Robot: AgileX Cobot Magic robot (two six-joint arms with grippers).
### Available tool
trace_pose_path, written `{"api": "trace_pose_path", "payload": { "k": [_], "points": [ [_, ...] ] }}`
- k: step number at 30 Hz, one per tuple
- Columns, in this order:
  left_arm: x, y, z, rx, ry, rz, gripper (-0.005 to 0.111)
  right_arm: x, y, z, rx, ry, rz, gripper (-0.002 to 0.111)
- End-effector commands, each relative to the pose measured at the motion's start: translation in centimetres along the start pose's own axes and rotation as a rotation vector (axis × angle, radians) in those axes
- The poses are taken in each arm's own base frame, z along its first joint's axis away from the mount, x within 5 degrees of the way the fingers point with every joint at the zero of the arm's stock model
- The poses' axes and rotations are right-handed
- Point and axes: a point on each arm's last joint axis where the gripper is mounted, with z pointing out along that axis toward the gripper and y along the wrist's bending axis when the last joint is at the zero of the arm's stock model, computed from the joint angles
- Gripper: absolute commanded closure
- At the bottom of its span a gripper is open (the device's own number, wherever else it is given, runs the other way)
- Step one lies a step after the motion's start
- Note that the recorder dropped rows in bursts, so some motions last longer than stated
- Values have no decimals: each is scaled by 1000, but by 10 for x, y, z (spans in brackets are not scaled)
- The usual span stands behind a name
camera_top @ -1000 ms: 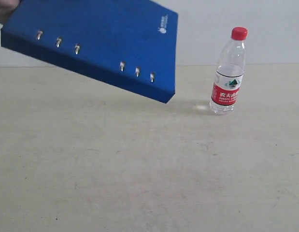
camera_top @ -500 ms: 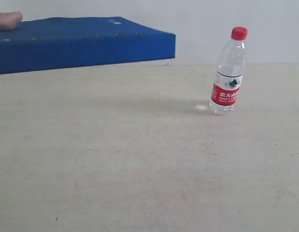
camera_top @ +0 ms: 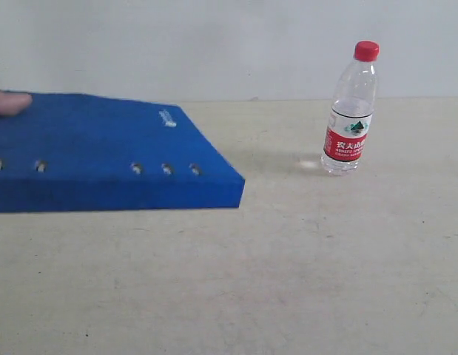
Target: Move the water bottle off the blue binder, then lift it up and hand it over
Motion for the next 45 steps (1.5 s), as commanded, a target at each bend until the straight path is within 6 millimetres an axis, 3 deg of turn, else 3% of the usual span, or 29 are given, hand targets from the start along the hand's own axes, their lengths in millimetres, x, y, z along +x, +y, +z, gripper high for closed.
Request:
{"api": "trace_pose_path", "payload": {
  "k": [1,2,3,4,5,10,13,23,27,45],
  "points": [
    [2,0,0,0,3,-6,102,20,-2,-4,3,234,-183,109],
    [2,0,0,0,3,-6,102,39,-22,-4,100,260,-230,109],
    [2,0,0,0,3,-6,102,54,-30,-4,88,276,-295,109],
    [2,0,0,0,3,-6,102,54,-29,-4,76,268,-311,109],
    [2,0,0,0,3,-6,102,63,-41,-9,197,399,-315,109],
    [2,0,0,0,3,-6,102,65,-38,-9,136,424,-395,109],
    [2,0,0,0,3,-6,102,66,-29,-8,-2,425,-583,109],
    [1,-1,0,12,-2,-6,102,64,-27,-8,-22,385,-577,109],
    [1,-1,0,12,-2,-6,102,74,-31,-13,-43,528,-588,109],
    [1,-1,0,12,-2,-6,102,74,-30,-13,-39,524,-572,109]
  ]
}}
